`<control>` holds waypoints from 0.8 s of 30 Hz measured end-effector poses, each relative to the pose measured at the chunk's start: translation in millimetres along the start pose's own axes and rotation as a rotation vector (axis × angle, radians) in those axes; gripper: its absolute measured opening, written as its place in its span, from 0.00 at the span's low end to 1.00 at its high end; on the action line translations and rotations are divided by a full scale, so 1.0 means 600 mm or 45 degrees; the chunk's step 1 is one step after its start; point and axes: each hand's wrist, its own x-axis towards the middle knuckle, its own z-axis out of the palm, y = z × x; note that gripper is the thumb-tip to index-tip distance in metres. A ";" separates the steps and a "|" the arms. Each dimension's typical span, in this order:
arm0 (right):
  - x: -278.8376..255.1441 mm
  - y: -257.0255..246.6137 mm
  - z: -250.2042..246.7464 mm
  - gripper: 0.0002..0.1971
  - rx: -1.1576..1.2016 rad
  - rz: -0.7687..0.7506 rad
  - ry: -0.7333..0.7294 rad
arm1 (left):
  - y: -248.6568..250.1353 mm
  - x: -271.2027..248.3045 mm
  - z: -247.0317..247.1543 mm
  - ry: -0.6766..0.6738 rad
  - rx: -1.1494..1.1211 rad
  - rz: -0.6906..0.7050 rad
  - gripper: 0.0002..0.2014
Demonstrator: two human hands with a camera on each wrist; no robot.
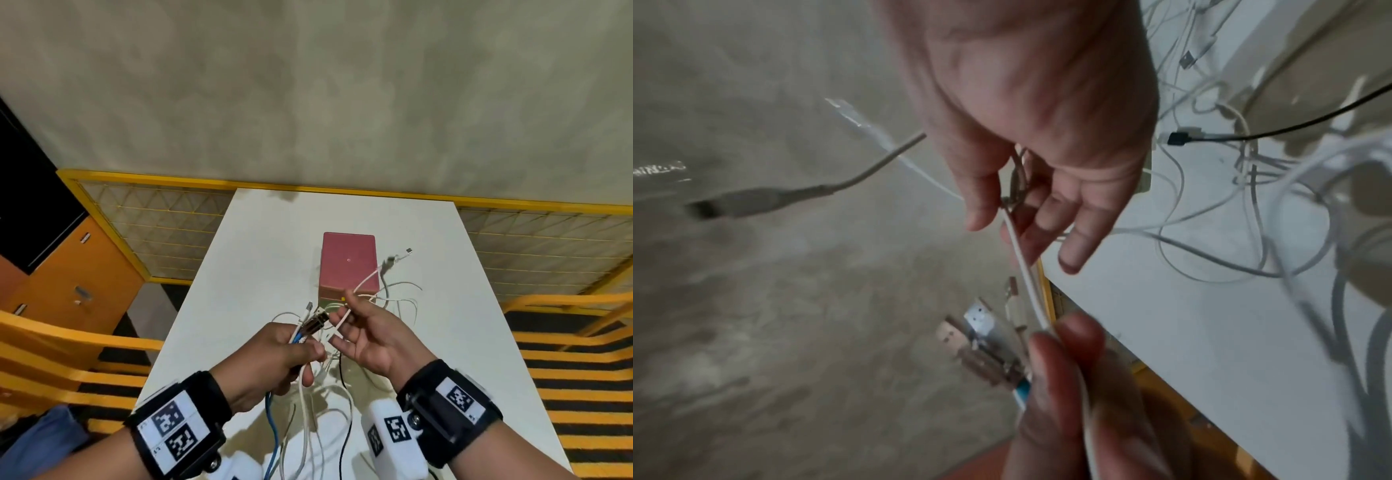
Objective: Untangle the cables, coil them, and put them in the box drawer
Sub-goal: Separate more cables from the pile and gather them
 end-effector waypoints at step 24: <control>-0.020 0.021 -0.001 0.08 0.012 0.074 -0.147 | -0.009 0.045 0.041 0.113 -0.101 0.099 0.07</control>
